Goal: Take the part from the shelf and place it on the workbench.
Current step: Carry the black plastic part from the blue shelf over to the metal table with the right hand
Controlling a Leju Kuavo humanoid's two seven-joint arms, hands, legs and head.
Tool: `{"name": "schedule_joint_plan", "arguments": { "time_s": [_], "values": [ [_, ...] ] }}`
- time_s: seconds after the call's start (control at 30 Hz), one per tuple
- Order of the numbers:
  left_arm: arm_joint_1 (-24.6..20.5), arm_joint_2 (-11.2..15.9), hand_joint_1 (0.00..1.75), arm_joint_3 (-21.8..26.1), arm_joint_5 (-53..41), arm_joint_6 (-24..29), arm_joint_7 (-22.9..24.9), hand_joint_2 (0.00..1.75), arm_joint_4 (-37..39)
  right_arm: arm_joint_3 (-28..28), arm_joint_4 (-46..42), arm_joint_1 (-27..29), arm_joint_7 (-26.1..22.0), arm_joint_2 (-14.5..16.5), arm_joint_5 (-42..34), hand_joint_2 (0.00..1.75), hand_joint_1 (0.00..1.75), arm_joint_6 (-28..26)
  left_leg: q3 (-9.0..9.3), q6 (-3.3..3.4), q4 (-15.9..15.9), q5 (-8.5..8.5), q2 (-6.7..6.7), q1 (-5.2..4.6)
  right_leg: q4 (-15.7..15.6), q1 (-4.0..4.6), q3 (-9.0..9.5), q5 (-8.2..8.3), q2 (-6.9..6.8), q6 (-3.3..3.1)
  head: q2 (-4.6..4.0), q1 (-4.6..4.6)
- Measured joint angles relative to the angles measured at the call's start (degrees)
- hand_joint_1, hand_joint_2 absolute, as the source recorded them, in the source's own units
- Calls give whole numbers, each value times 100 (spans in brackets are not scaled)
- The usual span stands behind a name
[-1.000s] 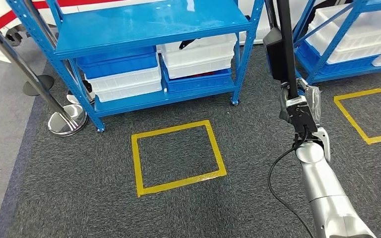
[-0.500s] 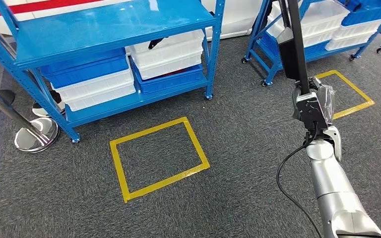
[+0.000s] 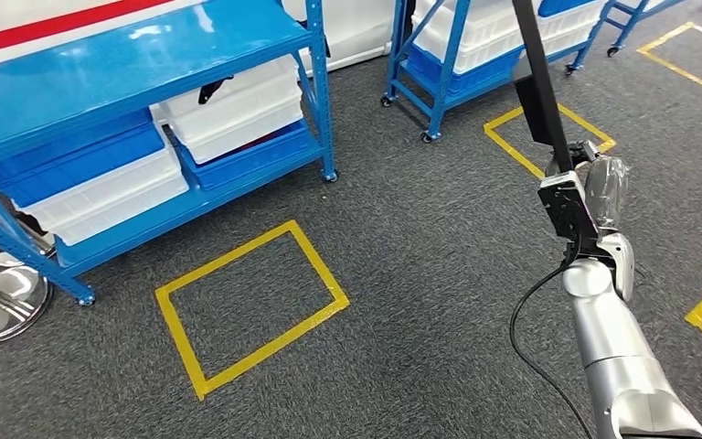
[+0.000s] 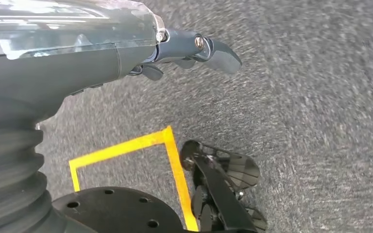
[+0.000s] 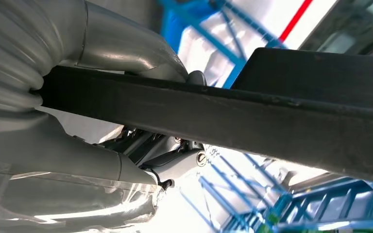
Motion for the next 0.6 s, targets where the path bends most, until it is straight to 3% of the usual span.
{"name": "schedule_joint_plan", "arguments": {
  "time_s": [0.07, 0.1, 0.13, 0.2, 0.27, 0.33, 0.37, 0.43, 0.47, 0.5, 0.57, 0.6],
  "values": [
    [0, 16, 0, -12, 9, 8, 27, 175, 10, 1, 9, -15, 62, 0, 136, 175, 175, 17, 306, 62, -717, 285, -276, 14, 21, 3, -21, 14, 150, 28, 0, 0],
    [0, 23, 0, -15, 19, 12, 37, 175, 15, 1, 19, -28, 95, -2, 226, 175, 175, 21, 383, 74, -906, 329, -372, 13, 24, -12, -47, 32, 221, 60, 1, 1],
    [-2, 28, 0, -16, 34, 14, 43, 175, 19, 3, 38, -40, 134, -8, 352, 175, 175, 11, 407, 78, -973, 318, -410, 10, 16, -34, -77, 58, 292, 104, 1, -2],
    [-13, 13, 0, -18, 73, 11, 27, 175, 19, 11, 124, -65, 242, -56, 737, 175, 175, -46, 442, 105, -1052, 369, -282, 14, -20, -62, -113, 108, 391, 193, 1, -3],
    [-17, 1, 0, -19, 104, -5, -13, 175, 20, 27, 279, -136, 346, -139, 1152, 175, 175, -138, 472, 162, -1155, 442, -132, 40, 135, -39, -208, -5, 127, 251, 1, 1],
    [-4, 1, 0, -20, 113, -20, -44, 175, 21, 48, 428, -217, 415, -190, 1417, 175, 175, -241, 474, 194, -1196, 473, 26, 36, 743, -37, -498, -339, -274, 300, 1, 4],
    [2, 0, 0, -21, 113, -25, -51, 175, 21, 56, 487, -238, 445, -198, 1502, 175, 175, -294, 469, 197, -1194, 474, 111, 32, 1120, -53, -672, -496, -366, 328, 1, 3],
    [8, -5, 0, -22, 114, -27, -55, 175, 21, 66, 563, -241, 495, -220, 1608, 175, 175, -360, 464, 194, -1186, 466, 247, 30, 1553, -87, -861, -605, -421, 371, 0, 3],
    [7, -9, 0, -22, 116, -28, -55, 175, 21, 66, 591, -243, 510, -238, 1634, 175, 175, -369, 465, 189, -1180, 458, 304, 31, 1515, -103, -831, -540, -435, 387, 0, 3],
    [6, -14, 0, -22, 117, -28, -55, 175, 21, 66, 612, -249, 518, -264, 1653, 175, 175, -367, 468, 179, -1172, 447, 358, 33, 1286, -115, -700, -407, -464, 398, 0, 4],
    [1, -25, 0, -22, 126, -27, -55, 175, 21, 66, 655, -288, 530, -326, 1720, 175, 175, -366, 475, 136, -1142, 409, 480, 23, 515, -107, -269, -111, -699, 396, 1, 4],
    [-1, -30, 0, -22, 137, -25, -55, 175, 21, 68, 679, -325, 536, -354, 1762, 175, 175, -366, 477, 104, -1124, 384, 543, 4, 190, -88, -101, -19, -819, 363, 1, 3]
  ]
}}
